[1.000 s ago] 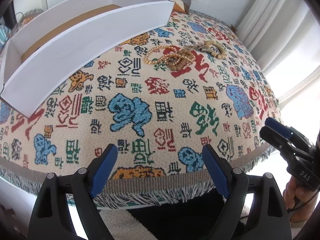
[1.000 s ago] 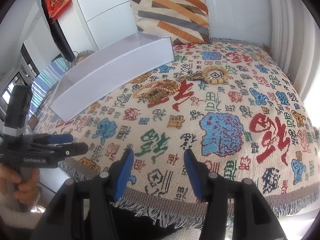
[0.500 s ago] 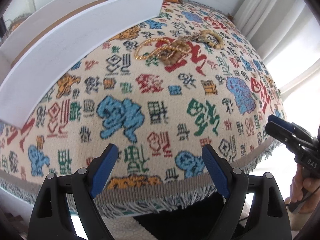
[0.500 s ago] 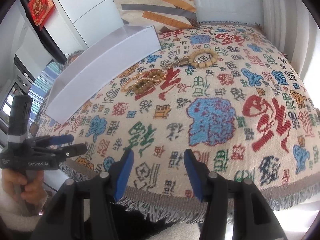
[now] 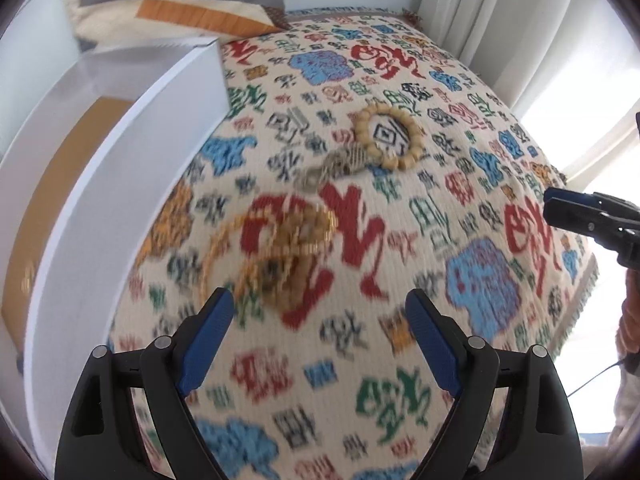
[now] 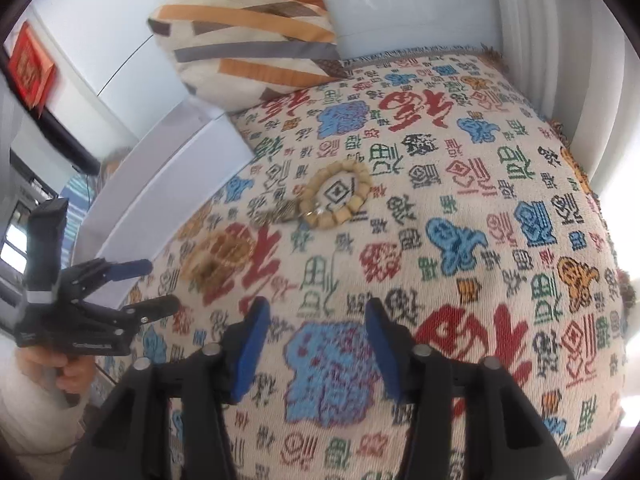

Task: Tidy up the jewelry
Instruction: 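Grasp the silver filigree pendant with the left tool while the right tool grasps the light wooden bead bracelet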

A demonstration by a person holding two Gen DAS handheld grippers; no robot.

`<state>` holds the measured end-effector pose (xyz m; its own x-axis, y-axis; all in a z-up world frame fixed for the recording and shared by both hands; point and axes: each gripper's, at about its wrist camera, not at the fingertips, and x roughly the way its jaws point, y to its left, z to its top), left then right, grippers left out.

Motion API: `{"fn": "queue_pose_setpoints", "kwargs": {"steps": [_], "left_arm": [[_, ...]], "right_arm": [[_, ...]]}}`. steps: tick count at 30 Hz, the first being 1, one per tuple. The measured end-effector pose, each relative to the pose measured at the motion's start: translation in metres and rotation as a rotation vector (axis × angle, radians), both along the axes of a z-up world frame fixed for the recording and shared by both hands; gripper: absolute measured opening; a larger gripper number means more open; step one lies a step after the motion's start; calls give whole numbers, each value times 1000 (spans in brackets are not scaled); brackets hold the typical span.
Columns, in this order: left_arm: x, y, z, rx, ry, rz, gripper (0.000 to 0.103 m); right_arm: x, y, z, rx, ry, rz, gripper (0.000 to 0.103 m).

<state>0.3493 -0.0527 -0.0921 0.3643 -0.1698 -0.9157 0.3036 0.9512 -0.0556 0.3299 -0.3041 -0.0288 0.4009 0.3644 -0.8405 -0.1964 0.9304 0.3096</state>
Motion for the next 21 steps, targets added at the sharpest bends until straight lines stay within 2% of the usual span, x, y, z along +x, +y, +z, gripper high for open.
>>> {"fn": "queue_pose_setpoints", "kwargs": {"steps": [8,10,15,19,21], "left_arm": [[70,-50,-37,73,11,-135,89],[79,-61,-43,112,-9,-171,88],[94,-74,-54,213,-74,-238,89],[104,-73,-56,196,-98,-260,88],[105,-75,-59,186,-97,-288,77]], "right_arm": [[76,-7,-30,66,132,-81,43],[97,-7,-42,73,168,-106,43],[133,1,-60,28,189,-128,43],[150,11,-73,-9,198,-116,43],[156,16,-82,-24,211,-120,43]]}}
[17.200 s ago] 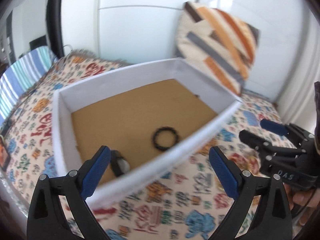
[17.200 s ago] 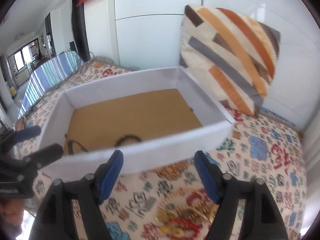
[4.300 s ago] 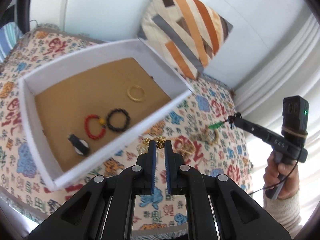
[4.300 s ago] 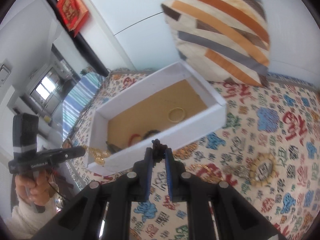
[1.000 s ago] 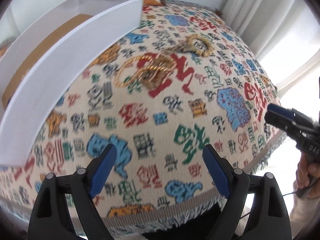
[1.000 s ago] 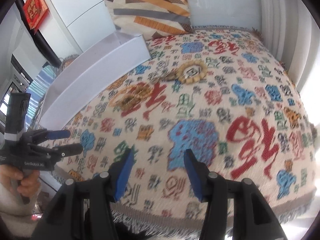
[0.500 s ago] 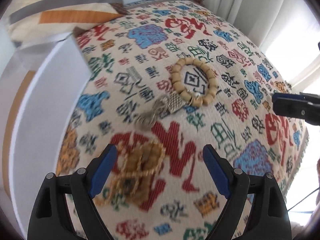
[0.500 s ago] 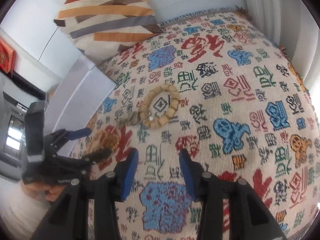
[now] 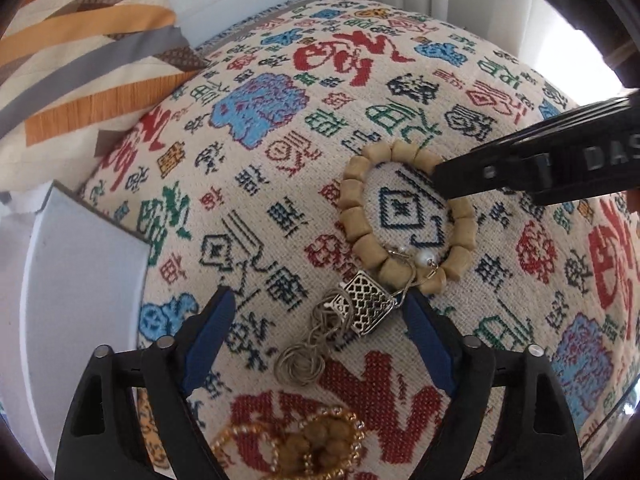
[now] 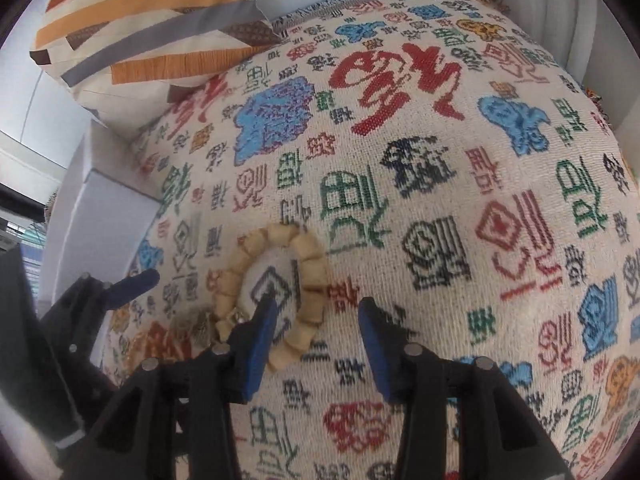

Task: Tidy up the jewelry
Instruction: 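Grasp the silver filigree pendant with the left tool while the right tool grasps the light wooden bead bracelet, then carry both pieces into the white box and open both tools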

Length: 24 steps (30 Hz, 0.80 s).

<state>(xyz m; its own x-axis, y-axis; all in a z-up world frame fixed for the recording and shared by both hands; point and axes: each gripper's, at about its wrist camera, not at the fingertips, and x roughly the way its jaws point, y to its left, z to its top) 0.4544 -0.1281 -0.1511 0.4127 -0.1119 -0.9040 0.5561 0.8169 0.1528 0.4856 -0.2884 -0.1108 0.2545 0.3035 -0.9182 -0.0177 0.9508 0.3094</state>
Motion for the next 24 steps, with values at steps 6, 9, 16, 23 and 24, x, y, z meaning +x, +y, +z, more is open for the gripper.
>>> {"fn": "queue_pose_setpoints", "kwargs": {"steps": [6,9,16,23,24], "left_arm": [[-6,-5,1,-73,42,-47,40],[-8,-2,9,-101,32,-5,38],[-19,26,56,-274,38,132,38],[-46,63,111,-380,68,235,38],[-52,70,121,-385,70,255,38]], "right_arm": [[2,23,1,-140,-72,120,15],[-3,23,12,-153,-121,126,15],[-25,12,68,-142,-243,119,14],[-50,13,104,-147,-279,157,14],[-54,13,109,-141,-282,163,14]]}}
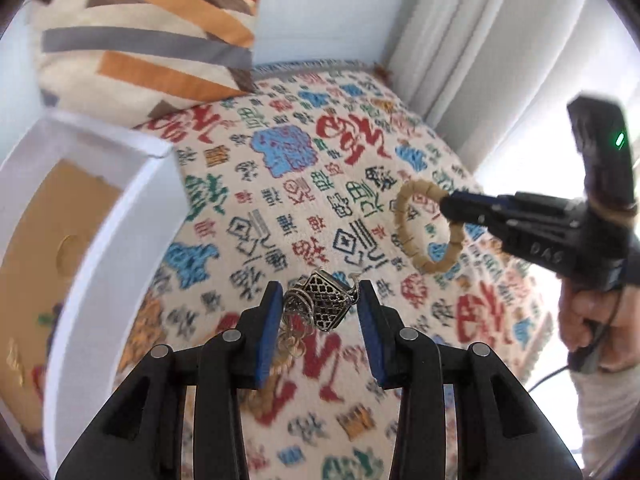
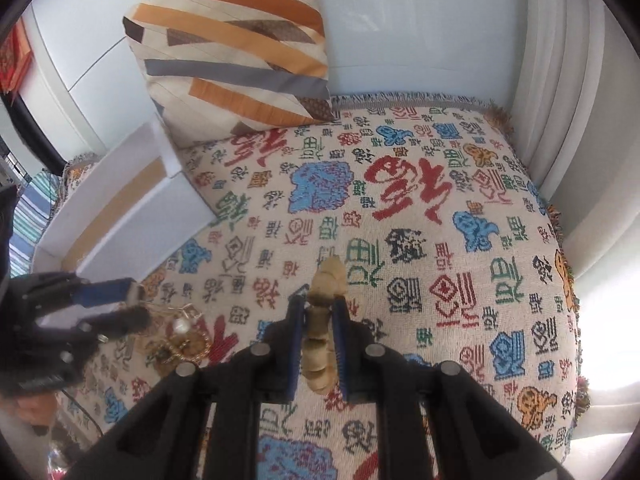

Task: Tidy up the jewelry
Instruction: 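Carry both pieces into the white box and open both tools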

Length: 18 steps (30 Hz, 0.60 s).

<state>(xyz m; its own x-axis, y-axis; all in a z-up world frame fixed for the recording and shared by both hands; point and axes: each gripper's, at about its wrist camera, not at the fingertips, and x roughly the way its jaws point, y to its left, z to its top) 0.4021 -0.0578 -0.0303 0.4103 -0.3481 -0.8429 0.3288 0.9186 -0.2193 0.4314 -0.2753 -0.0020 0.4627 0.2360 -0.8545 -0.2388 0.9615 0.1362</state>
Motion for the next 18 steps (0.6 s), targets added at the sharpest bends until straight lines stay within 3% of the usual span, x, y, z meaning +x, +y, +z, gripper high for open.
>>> {"fn": "queue_pose_setpoints", "kwargs": {"steps": [7,18], "left_arm": [[-42,59,39,24,12,117,38],[-90,205,71,60,-19,386,38]], "right_arm": [[-30,28,37,21,-46,82,14],[-38,122,100,57,-139,244,15]]}}
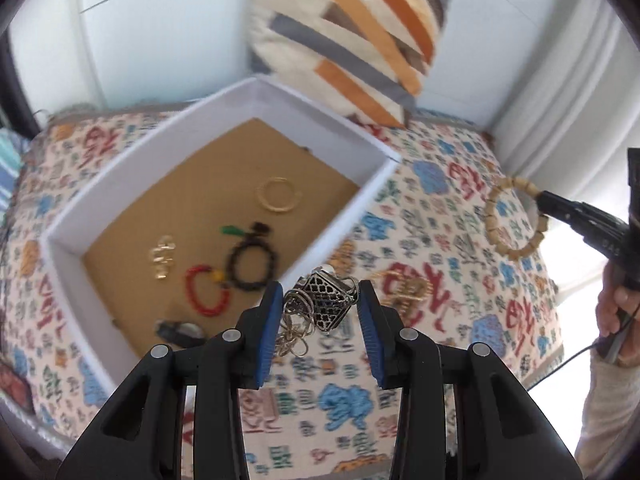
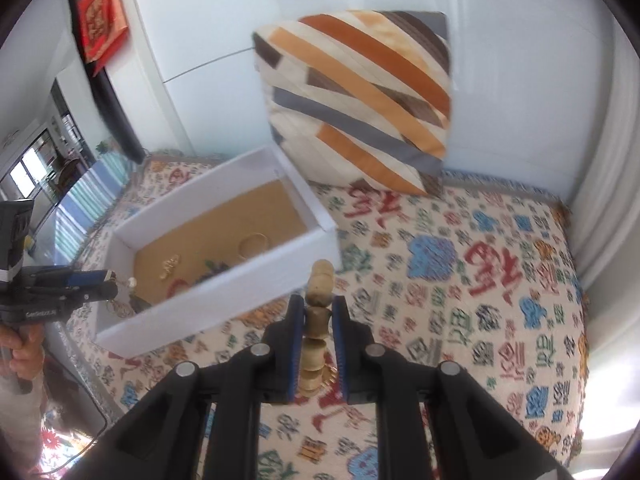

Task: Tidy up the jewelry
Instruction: 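Carry both pieces into the white box and open both tools, then withdraw both tools from the box back over the remaining jewelry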

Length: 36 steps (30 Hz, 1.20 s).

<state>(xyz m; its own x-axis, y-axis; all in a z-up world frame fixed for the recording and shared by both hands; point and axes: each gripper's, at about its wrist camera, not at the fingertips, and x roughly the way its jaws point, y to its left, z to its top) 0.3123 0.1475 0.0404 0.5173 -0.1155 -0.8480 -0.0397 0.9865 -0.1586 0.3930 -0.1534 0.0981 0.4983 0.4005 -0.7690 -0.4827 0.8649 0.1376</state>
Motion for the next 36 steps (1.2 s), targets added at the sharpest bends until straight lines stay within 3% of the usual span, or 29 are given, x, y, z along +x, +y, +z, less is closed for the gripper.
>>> {"fn": "queue_pose_setpoints", "kwargs": {"steps": [10,18,24,28,29,30,32,36], "left_arm": [[1,101,-18,52,-5,207,38],[15,163,-64,23,68,337,38],[23,197,-90,15,116,405,38],[31,205,-108,42,133,419,40],[34,204,-114,54,138,420,42],[36,205,-118,60,144,422,55],[36,205,-122,62,149,432,76],[32,199,-114,56,111,419,77]], "right_arm": [[18,122,11,27,-1,160,15],[35,240,-29,27,79,320,15],[54,303,-69,79,168,404,15],[76,321,-104,85,227,388,17],[81,321,-110,71,224,363,27],[87,317,-117,56,209,323,35],[93,304,-121,43,180,267,36],[93,267,-108,63,123,215,36]]}}
